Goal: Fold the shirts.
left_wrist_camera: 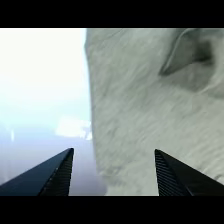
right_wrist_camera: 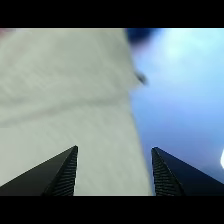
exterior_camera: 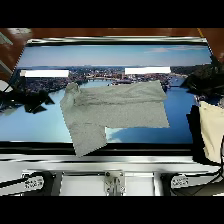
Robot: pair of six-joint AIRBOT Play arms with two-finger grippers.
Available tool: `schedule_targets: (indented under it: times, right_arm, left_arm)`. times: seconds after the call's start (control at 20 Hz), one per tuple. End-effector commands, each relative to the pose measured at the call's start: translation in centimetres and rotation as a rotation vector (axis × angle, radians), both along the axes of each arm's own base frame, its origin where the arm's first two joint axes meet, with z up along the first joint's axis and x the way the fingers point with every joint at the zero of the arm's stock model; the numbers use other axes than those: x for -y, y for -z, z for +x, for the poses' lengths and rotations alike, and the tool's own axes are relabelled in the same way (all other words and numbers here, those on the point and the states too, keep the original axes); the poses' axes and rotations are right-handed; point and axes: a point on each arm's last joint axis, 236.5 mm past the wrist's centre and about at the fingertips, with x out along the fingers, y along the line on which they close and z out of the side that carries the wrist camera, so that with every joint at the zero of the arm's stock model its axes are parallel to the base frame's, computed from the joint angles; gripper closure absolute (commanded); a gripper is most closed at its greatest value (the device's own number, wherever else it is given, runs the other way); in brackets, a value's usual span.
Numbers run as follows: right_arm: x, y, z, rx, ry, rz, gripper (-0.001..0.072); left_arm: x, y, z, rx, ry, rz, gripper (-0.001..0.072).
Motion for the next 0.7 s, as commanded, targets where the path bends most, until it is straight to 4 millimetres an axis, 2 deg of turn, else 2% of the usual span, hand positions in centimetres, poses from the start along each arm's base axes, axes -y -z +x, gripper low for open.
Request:
schedule_targets:
  times: [0.0,0.1,0.2,0.35,0.65]
  right_arm:
    - [1.1,1.4,-7.0,-0.206,-0.021,0.095,0.0094]
    - [-1.4,2.3,-7.2,-0.191,-0.002,0.261,0.0074]
    - [-3.1,3.0,-7.3,-0.188,-0.011,0.328,0.0073]
    - [-4.0,3.6,-7.2,-0.184,-0.051,0.309,0.0073]
    - [-4.0,3.8,-6.1,-0.150,-0.043,0.282,0.0073]
  left_arm:
    - [-0.2,2.5,-7.9,-0.211,0.039,-0.053,0.0109]
    - [3.0,4.8,-8.2,-0.175,0.011,-0.180,0.0102]
    - [5.4,5.8,-6.6,-0.080,-0.043,-0.278,0.0102]
    - [6.0,7.1,-5.1,-0.024,-0.120,-0.287,0.0107]
    - [6.4,9.6,-5.7,-0.096,-0.125,-0.295,0.0109]
